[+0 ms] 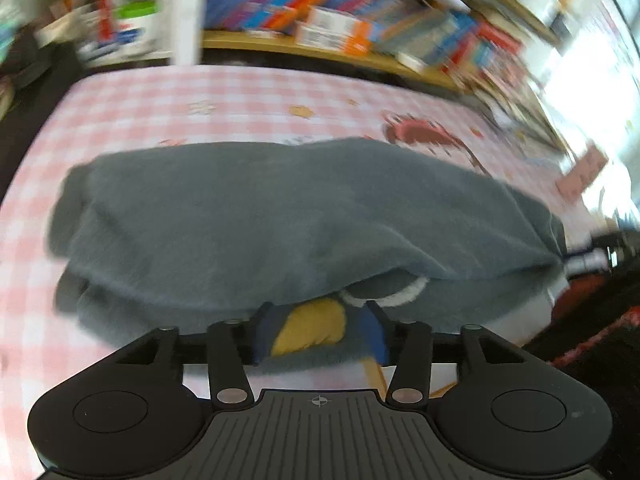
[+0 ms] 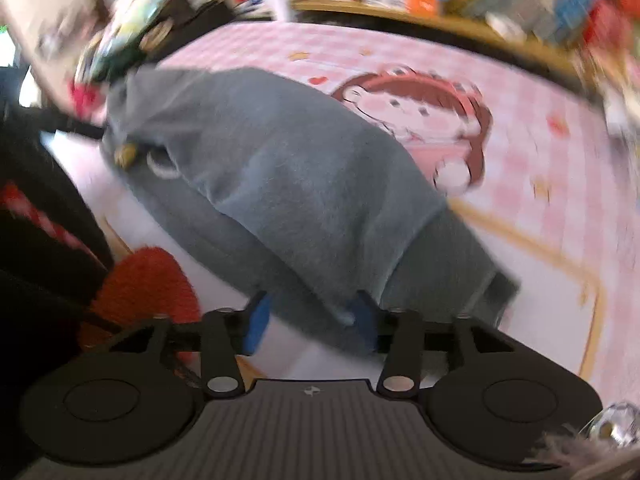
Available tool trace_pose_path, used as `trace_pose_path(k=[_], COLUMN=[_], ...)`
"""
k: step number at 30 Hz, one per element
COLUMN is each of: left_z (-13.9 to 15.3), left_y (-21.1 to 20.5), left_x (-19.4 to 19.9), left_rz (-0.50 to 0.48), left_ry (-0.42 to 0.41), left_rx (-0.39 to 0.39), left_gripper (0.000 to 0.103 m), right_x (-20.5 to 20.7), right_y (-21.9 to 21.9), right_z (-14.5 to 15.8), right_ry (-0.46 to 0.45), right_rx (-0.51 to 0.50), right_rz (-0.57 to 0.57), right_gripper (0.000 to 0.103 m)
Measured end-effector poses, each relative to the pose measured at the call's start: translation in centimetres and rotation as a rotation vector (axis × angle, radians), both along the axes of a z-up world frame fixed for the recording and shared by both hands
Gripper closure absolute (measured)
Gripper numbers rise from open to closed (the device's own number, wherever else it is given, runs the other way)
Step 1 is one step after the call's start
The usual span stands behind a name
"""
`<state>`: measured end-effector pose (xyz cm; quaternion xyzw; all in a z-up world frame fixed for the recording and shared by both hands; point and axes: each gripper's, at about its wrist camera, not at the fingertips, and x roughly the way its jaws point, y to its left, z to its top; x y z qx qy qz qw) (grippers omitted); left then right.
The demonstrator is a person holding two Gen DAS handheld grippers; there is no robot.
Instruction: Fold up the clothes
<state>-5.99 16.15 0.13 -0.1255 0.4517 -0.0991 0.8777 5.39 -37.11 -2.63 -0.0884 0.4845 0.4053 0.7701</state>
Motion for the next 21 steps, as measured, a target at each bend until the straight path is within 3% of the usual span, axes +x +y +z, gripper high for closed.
trace_pose_path(k=[4,7,9,12,15,21], left_z=[-0.2,-0.8,-1.2,-1.5,-1.9,-4.2], left_y=[3.2,5.0,5.5,5.7,6.2,7.4], left_x=[-1.8,-2.1,-2.1,-2.2,-2.4,-2.0], left_rz=[0.234,0.418,0.474,0.521,0.587,0.736], left_ry=[-0.016,-0.006,-0.002,-0.007,0.005,0.080], left_rx=[-0.110,-0.189,-0.251,-0.297,-0.333,-0.420], left_gripper=[0.047,0.047,0.047,0.047,0.047,0.047], right_x=[0.7,1.6,2.2,2.5,2.4,2.0], right_y=[-3.0,-5.4,-6.6,-7.7,-7.6,-6.0], right_z=[-0.1,-0.8,-1.6,-2.6,-3.2,-5.4], right_ry=[0.133,0.255,0.332,0.451,0.515,0.632], right_rx=[0.062,0.157,0.232,0.370,0.453,0.461], right_rz=[-0.197,-0.404,-0.546,-0.695,-0.749,-0.815], right_gripper=[0.042,0.037,0.031,0.031,0.032,0.036])
